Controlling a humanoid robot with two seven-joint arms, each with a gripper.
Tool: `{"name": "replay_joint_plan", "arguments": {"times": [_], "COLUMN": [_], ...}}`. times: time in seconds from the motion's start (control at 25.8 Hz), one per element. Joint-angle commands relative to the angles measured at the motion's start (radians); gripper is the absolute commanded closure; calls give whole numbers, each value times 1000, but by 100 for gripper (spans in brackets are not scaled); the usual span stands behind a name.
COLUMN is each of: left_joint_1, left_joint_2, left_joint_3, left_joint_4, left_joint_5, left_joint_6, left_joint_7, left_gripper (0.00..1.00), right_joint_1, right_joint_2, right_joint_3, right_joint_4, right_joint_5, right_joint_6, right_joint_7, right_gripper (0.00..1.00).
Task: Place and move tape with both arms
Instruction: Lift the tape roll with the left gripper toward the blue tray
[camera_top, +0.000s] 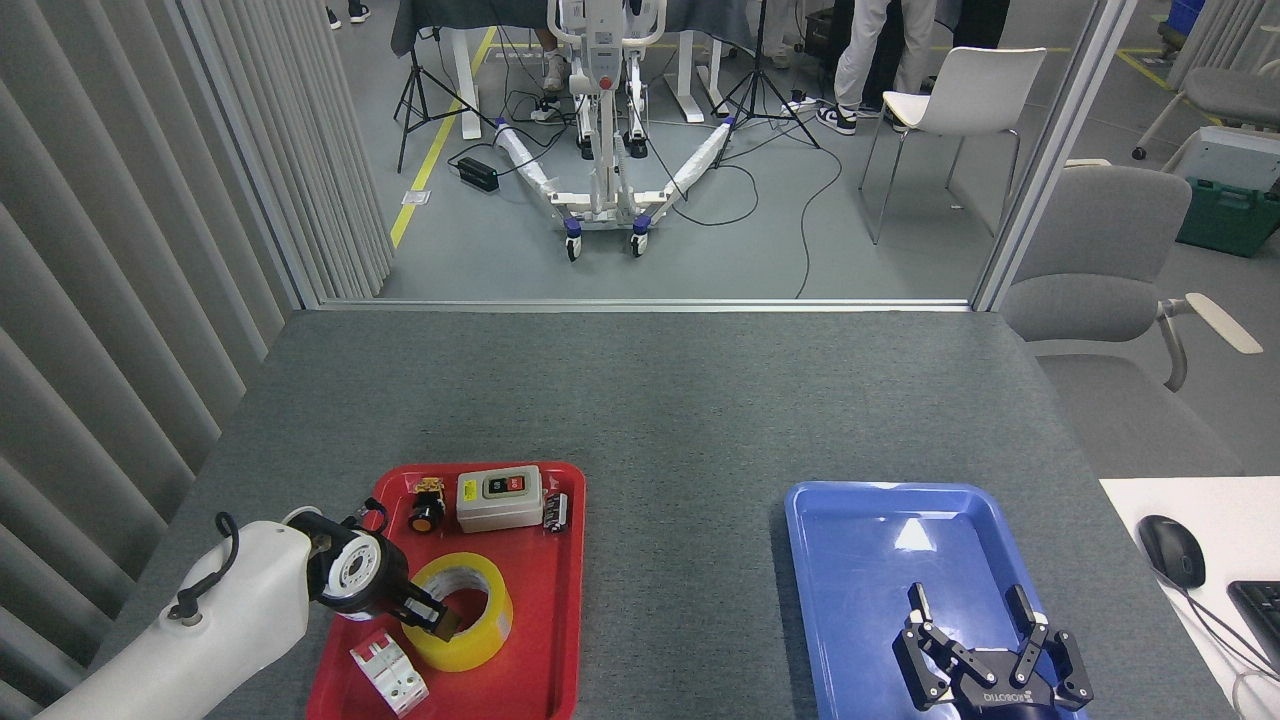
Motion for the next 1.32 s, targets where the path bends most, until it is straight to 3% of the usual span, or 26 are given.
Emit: {"name": "replay_joint_plan", "arguments": {"times": [0.0, 0.19, 0.31, 0.46, 0.66, 0.93, 1.08, 1.28], "left_joint_1": [-4, -1, 1, 27, 79, 146, 152, 155], "left_joint_2": [-15, -46, -98, -197, -305, -453, -460, -476], "left_joint_3": [15, 176, 286, 434, 458, 460, 448, 446], "left_joint_4": [-2, -56, -72, -77, 3, 188, 204, 207], "left_joint_5": [5, 8, 13, 142, 307, 438, 481, 485], "left_joint_6": [-92, -124, -167, -401, -639, -639, -639, -639], "left_joint_7": [-25, -21, 2, 94, 220, 239, 237, 239], "left_gripper": [100, 100, 100, 100, 100, 100, 100, 100], "right_joint_1": [0, 0, 0, 0, 0, 1, 15, 58], "right_joint_2": [1, 0, -2, -2, -4, -8, -34, -83], "right_joint_3": [0, 0, 0, 0, 0, -3, -55, -167], "right_joint_4": [0, 0, 0, 0, 0, 0, -2, -11], "right_joint_5": [0, 2, 2, 2, 2, 2, 2, -3], "right_joint_6": [1, 1, -1, -1, -1, -21, -205, -696], "right_joint_7": [-1, 1, 1, -1, -1, -2, -4, -4], "right_gripper": [0, 0, 0, 0, 0, 0, 0, 0]}}
